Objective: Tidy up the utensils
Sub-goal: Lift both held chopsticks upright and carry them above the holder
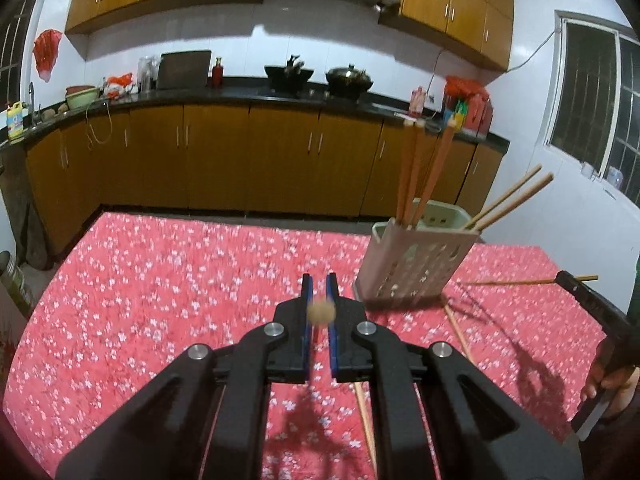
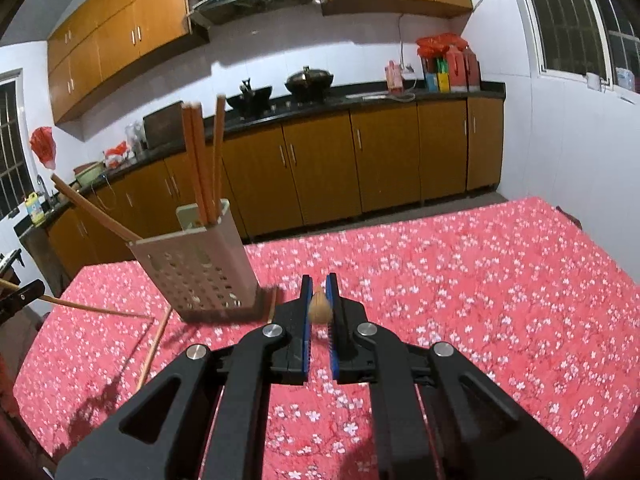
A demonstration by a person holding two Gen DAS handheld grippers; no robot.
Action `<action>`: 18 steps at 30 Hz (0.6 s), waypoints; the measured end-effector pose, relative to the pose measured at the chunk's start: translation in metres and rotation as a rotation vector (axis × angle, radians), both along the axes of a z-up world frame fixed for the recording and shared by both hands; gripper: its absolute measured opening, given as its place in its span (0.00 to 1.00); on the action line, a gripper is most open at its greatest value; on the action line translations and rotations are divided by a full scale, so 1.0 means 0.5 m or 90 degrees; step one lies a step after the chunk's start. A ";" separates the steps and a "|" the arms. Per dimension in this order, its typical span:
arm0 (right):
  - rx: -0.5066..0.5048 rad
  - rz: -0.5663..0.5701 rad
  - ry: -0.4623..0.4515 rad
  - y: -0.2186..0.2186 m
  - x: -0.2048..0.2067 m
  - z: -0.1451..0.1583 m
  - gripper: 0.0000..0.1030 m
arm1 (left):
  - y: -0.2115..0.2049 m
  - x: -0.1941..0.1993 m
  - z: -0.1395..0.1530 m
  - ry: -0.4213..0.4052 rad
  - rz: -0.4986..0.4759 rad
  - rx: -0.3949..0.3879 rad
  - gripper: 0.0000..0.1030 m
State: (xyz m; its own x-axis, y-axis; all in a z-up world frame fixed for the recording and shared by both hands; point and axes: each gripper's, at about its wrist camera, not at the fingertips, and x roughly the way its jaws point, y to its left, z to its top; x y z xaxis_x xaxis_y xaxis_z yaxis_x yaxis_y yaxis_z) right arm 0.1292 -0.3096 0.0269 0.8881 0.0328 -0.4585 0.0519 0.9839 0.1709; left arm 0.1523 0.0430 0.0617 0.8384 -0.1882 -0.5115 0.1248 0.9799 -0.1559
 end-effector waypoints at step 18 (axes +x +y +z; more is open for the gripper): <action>0.025 0.028 -0.070 0.004 -0.039 0.081 0.07 | -0.006 -0.032 0.060 -0.049 -0.023 -0.022 0.07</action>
